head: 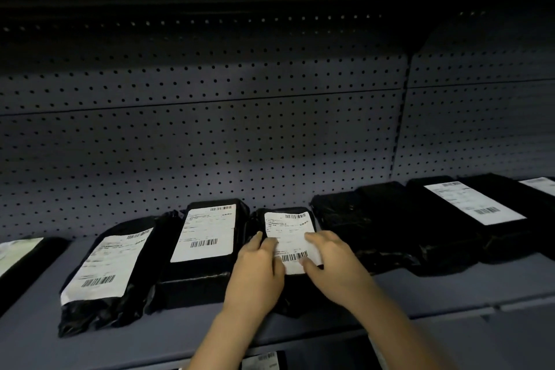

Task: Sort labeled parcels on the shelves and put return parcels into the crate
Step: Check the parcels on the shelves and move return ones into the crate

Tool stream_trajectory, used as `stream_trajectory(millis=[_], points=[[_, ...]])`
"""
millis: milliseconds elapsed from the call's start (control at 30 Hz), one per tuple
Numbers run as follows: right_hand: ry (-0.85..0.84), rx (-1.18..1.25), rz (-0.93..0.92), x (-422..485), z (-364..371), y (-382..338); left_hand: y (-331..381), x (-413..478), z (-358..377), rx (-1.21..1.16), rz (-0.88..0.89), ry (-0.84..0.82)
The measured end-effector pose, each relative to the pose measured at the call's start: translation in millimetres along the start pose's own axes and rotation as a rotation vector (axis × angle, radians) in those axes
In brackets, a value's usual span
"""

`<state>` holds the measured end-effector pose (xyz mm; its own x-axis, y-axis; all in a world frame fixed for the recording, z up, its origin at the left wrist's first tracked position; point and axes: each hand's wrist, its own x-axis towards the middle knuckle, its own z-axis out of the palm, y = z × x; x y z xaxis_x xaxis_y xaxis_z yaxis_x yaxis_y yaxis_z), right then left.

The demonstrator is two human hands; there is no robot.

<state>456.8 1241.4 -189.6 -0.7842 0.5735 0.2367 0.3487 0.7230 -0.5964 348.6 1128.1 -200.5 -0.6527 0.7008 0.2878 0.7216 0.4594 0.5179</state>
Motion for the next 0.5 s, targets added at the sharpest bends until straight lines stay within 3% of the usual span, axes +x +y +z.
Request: stream_trajectory(millis=[267, 500], points=[[0.247, -0.048, -0.080, -24.0, -30.1, 22.0, 15.8, 0.3, -10.3, 0.021, 0.296, 0.177], [0.388, -0.135, 0.112, -59.7, -52.3, 36.1, 29.5, 5.8, 2.5, -0.043, 0.492, 0.152]])
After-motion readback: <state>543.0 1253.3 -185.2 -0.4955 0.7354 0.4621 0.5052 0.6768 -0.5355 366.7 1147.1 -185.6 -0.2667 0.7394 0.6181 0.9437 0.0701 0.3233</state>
